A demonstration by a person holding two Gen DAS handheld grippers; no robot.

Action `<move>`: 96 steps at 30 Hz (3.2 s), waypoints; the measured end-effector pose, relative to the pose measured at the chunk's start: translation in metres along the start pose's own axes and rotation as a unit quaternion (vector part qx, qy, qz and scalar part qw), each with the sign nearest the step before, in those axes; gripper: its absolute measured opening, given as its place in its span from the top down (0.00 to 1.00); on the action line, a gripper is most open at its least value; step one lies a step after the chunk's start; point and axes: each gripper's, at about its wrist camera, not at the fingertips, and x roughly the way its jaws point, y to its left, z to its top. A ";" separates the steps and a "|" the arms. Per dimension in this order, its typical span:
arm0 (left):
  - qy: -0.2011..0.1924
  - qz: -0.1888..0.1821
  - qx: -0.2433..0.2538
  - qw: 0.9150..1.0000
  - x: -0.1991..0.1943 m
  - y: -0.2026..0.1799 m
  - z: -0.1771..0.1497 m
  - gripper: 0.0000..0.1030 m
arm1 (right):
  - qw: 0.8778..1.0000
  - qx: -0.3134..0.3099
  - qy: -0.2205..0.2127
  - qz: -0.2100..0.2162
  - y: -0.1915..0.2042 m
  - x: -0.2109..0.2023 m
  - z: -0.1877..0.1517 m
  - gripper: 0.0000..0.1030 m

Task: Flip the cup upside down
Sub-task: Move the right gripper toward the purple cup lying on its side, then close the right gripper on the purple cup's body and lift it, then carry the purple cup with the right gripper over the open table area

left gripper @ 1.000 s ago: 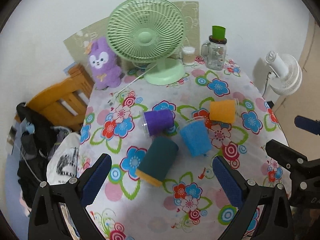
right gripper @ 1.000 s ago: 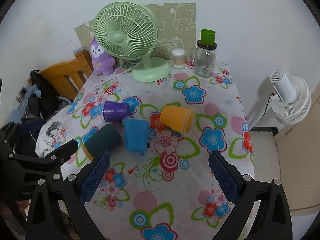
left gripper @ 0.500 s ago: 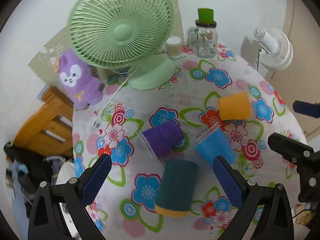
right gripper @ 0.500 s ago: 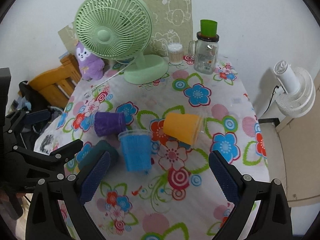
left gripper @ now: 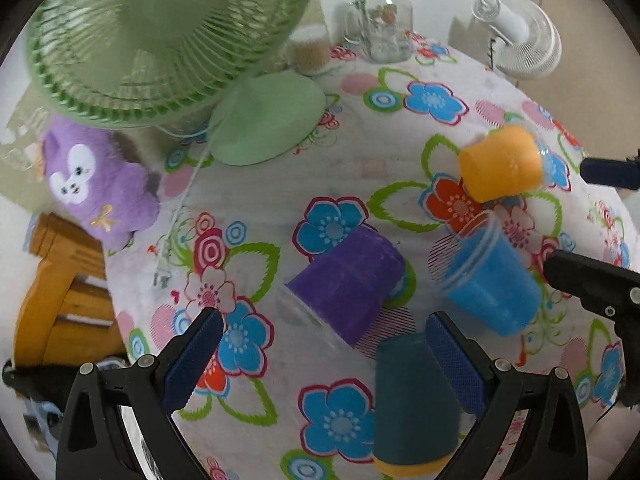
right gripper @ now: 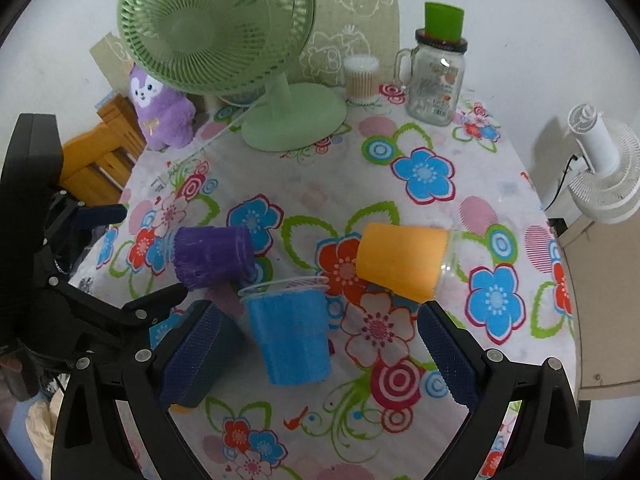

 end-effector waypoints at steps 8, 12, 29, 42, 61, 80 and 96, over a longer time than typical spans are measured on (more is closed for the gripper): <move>0.023 -0.043 0.035 0.998 0.035 0.003 0.010 0.01 | 1.000 0.006 0.024 0.000 0.000 0.031 0.010 0.03; 0.033 -0.065 0.037 0.997 0.051 0.005 0.015 0.01 | 0.999 0.009 0.037 -0.001 -0.002 0.042 0.013 0.03; 0.041 -0.111 0.042 0.992 0.080 0.009 0.018 0.20 | 0.998 0.001 0.062 0.007 0.010 0.069 0.021 0.03; 0.008 -0.094 0.036 0.995 0.034 0.016 0.009 0.20 | 0.999 0.002 0.044 0.007 0.013 0.045 0.020 0.03; -0.038 -0.074 0.062 0.995 -0.062 -0.040 -0.025 0.20 | 0.999 -0.036 0.003 0.025 0.014 -0.048 -0.028 0.03; -0.040 -0.144 0.166 0.975 -0.066 -0.155 -0.071 0.20 | 1.000 0.000 -0.003 0.025 -0.037 -0.077 -0.139 0.03; -0.035 -0.180 0.333 0.925 -0.014 -0.203 -0.081 0.20 | 0.999 0.040 -0.005 0.011 -0.048 -0.046 -0.198 0.03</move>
